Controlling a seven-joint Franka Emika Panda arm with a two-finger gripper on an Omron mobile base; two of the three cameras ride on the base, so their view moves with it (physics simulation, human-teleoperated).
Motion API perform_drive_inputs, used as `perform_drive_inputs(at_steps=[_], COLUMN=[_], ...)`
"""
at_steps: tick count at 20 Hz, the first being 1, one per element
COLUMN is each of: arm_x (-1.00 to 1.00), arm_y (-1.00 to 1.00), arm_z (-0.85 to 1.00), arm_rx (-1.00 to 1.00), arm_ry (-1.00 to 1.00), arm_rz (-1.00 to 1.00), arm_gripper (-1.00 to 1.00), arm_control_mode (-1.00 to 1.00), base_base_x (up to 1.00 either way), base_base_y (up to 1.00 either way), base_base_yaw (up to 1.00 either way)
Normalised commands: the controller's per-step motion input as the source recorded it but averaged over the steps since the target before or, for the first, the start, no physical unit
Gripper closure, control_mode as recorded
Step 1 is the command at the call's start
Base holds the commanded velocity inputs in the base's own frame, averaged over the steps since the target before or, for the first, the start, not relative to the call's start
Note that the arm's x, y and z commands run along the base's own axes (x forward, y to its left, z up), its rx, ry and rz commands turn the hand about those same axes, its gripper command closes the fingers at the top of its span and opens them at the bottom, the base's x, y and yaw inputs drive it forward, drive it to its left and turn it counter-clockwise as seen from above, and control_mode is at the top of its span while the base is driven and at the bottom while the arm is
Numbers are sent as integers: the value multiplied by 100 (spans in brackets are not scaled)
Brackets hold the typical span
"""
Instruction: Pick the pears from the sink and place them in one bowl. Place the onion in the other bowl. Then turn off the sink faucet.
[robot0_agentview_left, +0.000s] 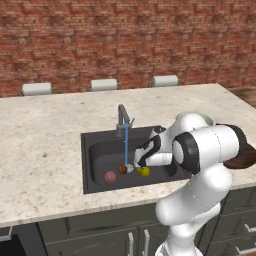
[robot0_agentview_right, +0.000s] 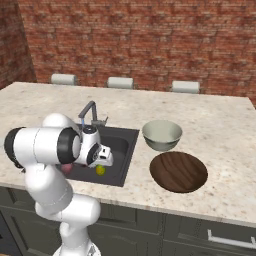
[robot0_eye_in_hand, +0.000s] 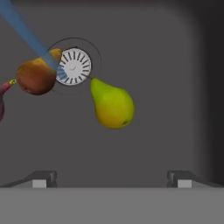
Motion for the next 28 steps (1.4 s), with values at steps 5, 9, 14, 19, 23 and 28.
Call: perform_drive_inputs(at_steps=[5,9,14,19,23,28], arm_x=[28,27,27,27,25,20], arm_y=[0,0,0,0,0,0], arm_z=[-25,-27,-28,-27,-26,-28], arm_rx=[0,0,0,0,0,0], arm_ry=[2,2,3,3,4,6], arm_rz=[0,0,0,0,0,0], arm_gripper=[-100,-100,-100,-100,-100,-100], arm_control_mode=[-100,-100,-100,-100,-100,-100], base_base_x=[0,0,0,0,0,0], base_base_y=[0,0,0,0,0,0], base_base_yaw=[0,0,0,0,0,0])
